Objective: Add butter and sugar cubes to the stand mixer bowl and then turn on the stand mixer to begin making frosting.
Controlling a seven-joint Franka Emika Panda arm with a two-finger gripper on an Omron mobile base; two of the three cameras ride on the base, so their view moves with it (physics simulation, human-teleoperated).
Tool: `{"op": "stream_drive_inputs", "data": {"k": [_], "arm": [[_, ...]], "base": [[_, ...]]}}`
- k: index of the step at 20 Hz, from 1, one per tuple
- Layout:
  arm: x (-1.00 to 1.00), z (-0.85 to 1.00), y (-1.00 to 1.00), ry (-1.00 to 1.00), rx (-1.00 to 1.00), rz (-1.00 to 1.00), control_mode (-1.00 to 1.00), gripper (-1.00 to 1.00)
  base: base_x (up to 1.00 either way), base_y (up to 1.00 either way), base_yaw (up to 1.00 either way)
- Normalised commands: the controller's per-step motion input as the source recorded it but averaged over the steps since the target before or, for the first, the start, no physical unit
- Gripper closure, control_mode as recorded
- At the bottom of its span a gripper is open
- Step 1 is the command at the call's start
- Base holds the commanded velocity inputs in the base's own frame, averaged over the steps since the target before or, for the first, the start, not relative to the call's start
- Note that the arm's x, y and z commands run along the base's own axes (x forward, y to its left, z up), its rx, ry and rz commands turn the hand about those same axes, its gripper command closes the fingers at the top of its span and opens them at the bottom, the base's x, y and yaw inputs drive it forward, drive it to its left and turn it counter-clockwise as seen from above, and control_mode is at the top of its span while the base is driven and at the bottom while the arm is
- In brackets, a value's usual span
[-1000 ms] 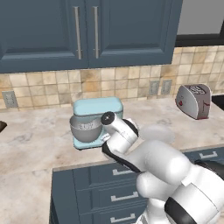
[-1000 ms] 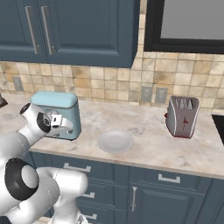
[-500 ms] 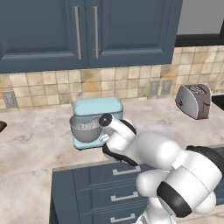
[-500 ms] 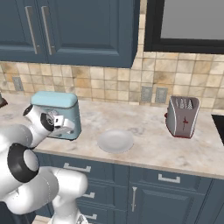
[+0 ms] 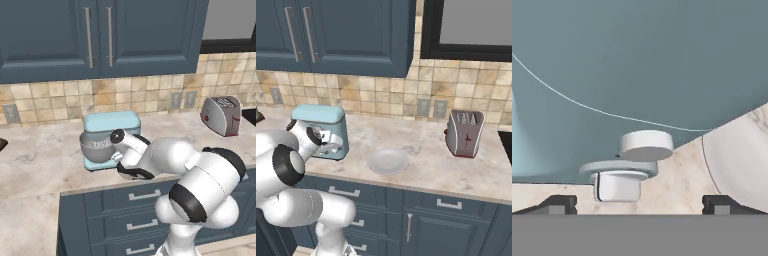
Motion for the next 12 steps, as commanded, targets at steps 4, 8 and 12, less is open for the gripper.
{"op": "stream_drive_inputs", "data": {"k": [4, 8, 12], "arm": [[0.21, -0.10, 0.06, 0.00, -0.01, 0.00, -1.00, -1.00], [0.15, -0.23, 0.00, 0.00, -0.04, 0.00, -1.00, -1.00], [0.14, -0.28, 0.00, 0.00, -0.05, 0.00, -1.00, -1.00]], "base": [[0.00, 0.00, 0.00], [0.00, 0.00, 0.00], [0.00, 0.00, 0.00]]}}
